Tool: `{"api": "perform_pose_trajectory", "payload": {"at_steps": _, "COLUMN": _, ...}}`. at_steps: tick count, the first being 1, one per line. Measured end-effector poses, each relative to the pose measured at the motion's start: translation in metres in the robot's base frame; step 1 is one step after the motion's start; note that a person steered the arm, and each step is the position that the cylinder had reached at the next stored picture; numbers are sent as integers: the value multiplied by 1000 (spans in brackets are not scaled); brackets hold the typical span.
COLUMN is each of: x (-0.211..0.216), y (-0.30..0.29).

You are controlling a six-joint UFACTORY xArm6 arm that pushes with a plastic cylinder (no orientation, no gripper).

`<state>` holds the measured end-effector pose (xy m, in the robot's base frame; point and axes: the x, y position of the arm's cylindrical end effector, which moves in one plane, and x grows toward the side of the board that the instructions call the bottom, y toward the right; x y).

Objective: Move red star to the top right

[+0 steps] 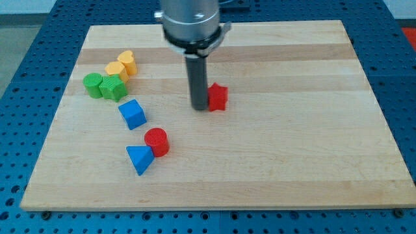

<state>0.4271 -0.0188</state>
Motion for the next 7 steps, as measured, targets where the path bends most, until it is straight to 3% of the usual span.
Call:
{"api": "perform_pose_trajectory", "payload": {"at_steps": 4, "x": -164, "y": 128}}
{"api": "perform_pose_trajectory", "payload": {"at_steps": 7, "x": -154, "y": 30}}
